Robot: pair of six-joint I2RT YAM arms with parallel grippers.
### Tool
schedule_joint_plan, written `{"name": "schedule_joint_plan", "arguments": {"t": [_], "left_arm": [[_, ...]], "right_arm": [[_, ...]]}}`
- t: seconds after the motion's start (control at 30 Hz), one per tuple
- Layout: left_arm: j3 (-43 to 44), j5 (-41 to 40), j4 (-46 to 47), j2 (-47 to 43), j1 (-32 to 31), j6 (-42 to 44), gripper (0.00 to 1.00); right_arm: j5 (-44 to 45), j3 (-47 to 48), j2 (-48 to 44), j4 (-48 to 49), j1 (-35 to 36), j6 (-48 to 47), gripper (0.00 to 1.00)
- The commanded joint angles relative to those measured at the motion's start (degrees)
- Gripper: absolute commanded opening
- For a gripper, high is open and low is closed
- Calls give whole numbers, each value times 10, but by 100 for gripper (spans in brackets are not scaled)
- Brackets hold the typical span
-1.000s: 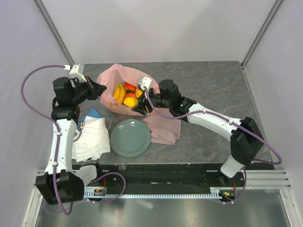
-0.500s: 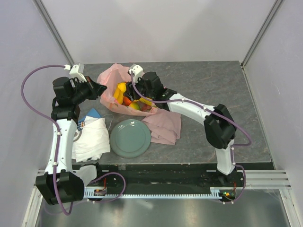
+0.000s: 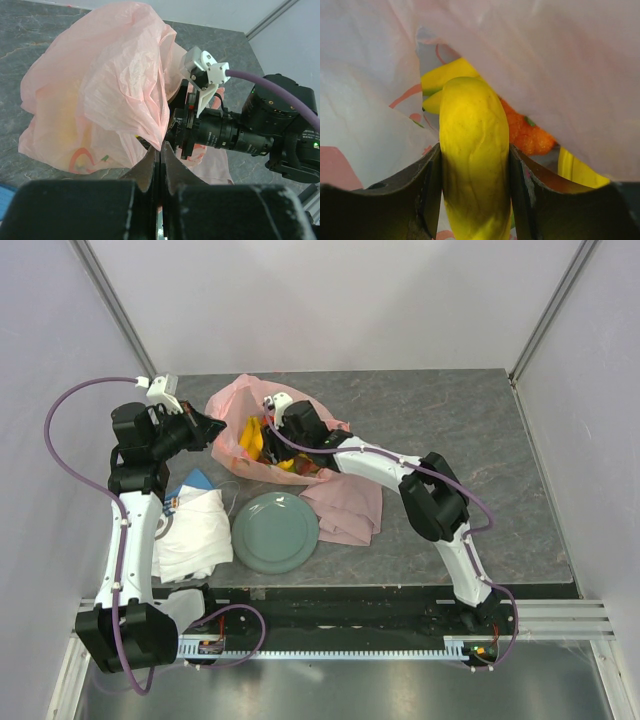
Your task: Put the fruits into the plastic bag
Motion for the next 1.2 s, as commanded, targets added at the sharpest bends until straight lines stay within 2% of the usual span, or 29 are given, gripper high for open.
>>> {"name": "schedule_joint_plan", "arguments": {"t": [0.0, 0.5, 0.6, 0.83, 0.9, 1.03, 1.17], "left_arm": [[1, 14, 18, -3, -2, -14, 2], [0, 15, 18, -3, -2, -15, 1], [0, 14, 18, -3, -2, -15, 1], [1, 16, 18, -3, -3, -16, 2], [1, 16, 18, -2, -3, -16, 2], [1, 16, 18, -1, -2, -16, 2], [1, 17, 18, -1, -3, -16, 1]], "right_arm": [[-17, 13, 4, 6, 7, 19, 2], [-35, 50, 52, -29, 27, 11, 15], [-30, 48, 49, -30, 26, 6, 23], [-29, 43, 40, -30, 26, -7, 53], [-34, 42, 38, -25, 26, -10, 56], [-42, 31, 30, -7, 26, -10, 69], [-44, 24, 21, 3, 26, -11, 75]]}}
